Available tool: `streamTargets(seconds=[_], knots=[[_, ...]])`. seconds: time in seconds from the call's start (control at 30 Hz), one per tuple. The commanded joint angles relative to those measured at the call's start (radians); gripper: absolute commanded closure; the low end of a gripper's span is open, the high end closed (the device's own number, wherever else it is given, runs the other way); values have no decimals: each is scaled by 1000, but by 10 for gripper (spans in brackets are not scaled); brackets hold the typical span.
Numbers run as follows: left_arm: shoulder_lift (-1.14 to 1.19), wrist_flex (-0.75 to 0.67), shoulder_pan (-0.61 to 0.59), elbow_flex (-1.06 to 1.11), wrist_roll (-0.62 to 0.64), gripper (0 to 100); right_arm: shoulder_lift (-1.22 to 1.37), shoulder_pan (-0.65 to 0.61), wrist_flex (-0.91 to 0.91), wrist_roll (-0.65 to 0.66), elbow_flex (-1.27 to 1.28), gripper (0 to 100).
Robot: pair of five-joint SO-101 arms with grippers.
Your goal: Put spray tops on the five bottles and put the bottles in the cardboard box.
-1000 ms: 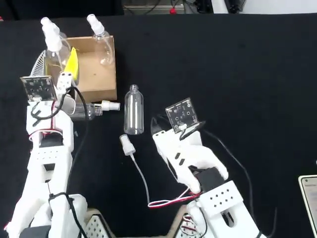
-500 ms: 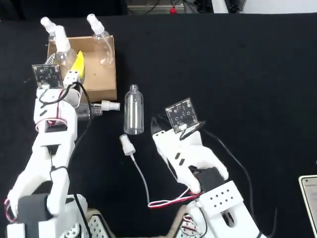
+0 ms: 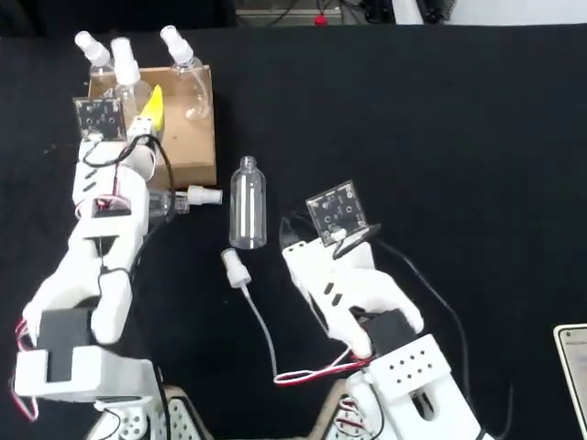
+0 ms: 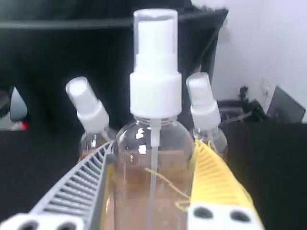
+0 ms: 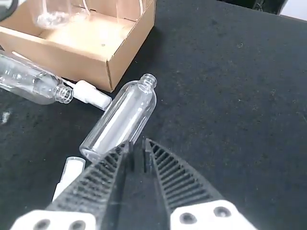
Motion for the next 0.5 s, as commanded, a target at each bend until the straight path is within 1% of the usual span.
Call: streamTargets(seconds=[0.0,0.07,0.3,0.47], knots=[[89,-232,25,-91,0,920,-4,15,-31,9,-1,956],[146,-302,31,-93,0,920,-4,15,-31,9,-1,956],[307,-427,36,-143,0,921,-4,15,-31,9,-1,956],[391,-450,35,-228,0,923,-4,15,-31,9,-1,956]])
